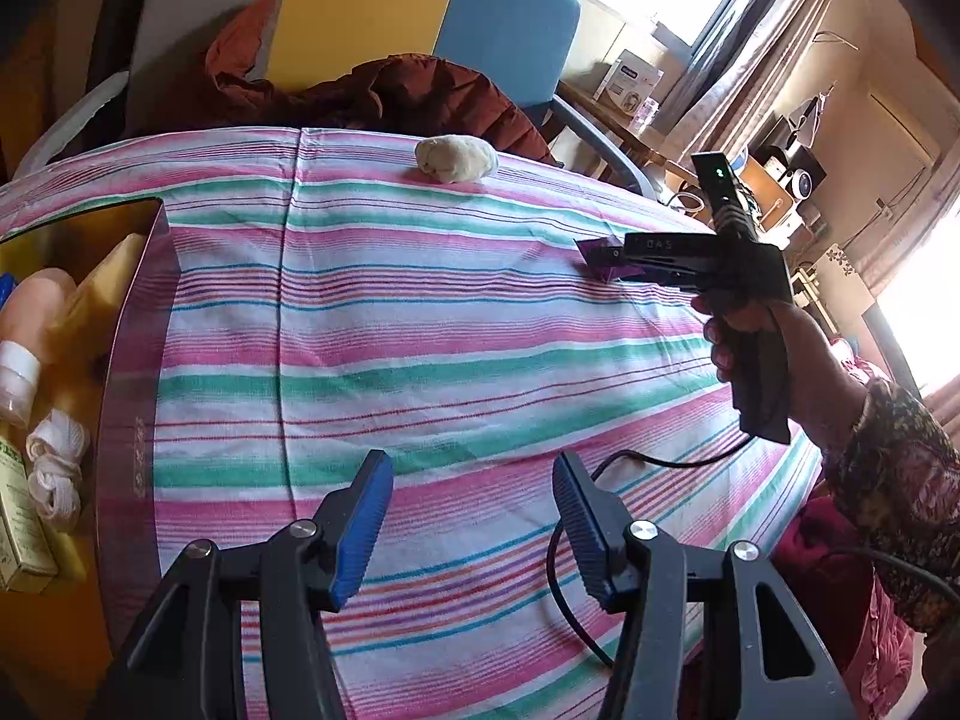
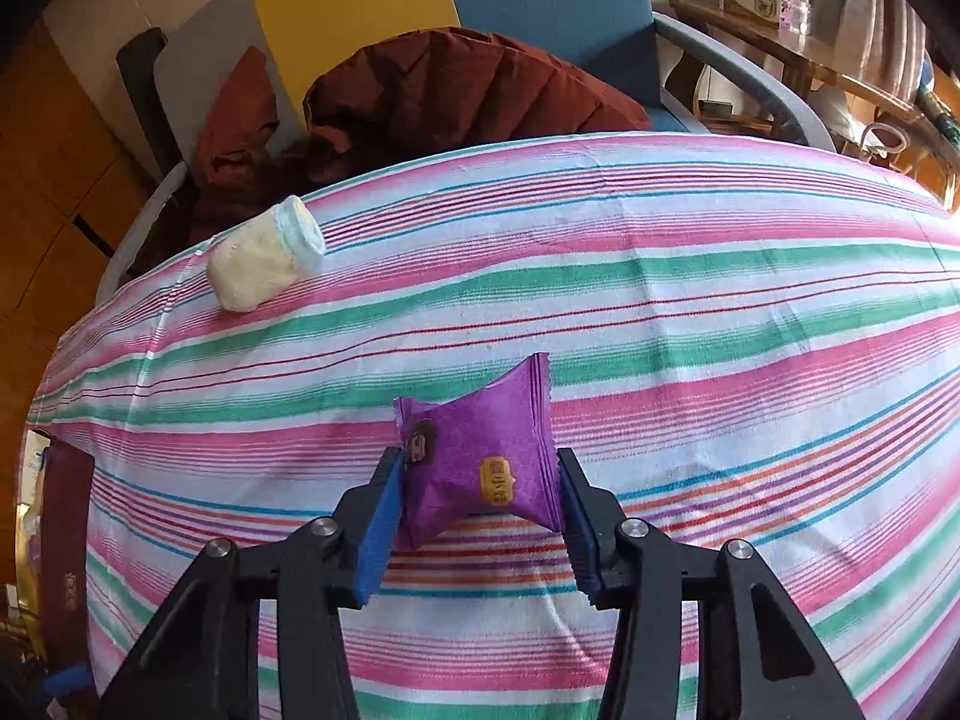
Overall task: Organize objects
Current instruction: 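Grasp the cream sock with the left tool while the right holds the packet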
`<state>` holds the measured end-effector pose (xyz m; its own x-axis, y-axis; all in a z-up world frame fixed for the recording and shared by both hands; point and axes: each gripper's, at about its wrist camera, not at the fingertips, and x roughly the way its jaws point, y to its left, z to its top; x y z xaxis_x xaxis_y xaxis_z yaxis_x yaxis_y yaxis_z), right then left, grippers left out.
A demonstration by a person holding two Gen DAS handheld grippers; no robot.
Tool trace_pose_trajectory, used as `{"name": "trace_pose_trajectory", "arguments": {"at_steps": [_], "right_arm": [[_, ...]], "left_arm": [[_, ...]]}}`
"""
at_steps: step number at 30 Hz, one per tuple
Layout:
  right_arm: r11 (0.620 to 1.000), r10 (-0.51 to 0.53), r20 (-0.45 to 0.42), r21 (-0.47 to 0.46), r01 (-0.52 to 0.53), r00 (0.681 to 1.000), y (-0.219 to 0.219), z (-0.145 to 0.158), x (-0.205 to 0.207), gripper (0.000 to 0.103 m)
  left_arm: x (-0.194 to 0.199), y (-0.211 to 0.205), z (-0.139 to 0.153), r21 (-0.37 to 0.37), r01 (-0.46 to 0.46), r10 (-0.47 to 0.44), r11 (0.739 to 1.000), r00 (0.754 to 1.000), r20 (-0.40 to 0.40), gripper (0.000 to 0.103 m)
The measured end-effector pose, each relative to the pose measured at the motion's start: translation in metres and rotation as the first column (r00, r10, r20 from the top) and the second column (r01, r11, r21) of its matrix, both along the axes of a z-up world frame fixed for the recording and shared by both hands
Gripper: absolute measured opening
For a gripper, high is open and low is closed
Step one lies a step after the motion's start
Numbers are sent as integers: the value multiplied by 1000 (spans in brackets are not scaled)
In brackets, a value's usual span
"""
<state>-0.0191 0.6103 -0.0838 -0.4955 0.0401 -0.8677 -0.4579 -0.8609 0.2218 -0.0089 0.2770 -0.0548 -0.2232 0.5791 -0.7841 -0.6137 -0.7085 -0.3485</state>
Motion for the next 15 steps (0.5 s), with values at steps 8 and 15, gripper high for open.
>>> {"name": "trace_pose_trajectory", "arguments": {"at_steps": [8,15], "right_arm": [[992,-24,11,-120,25,1000,-19,-2,41,48],[989,-17,-17,-150,14,1000,-16,-3,46,48]], "left_arm": [[-47,50,-3,-10,-3,3,1000,1000,5,56],[-104,113,-3,-88,-40,32,995,995,-91,76]]}}
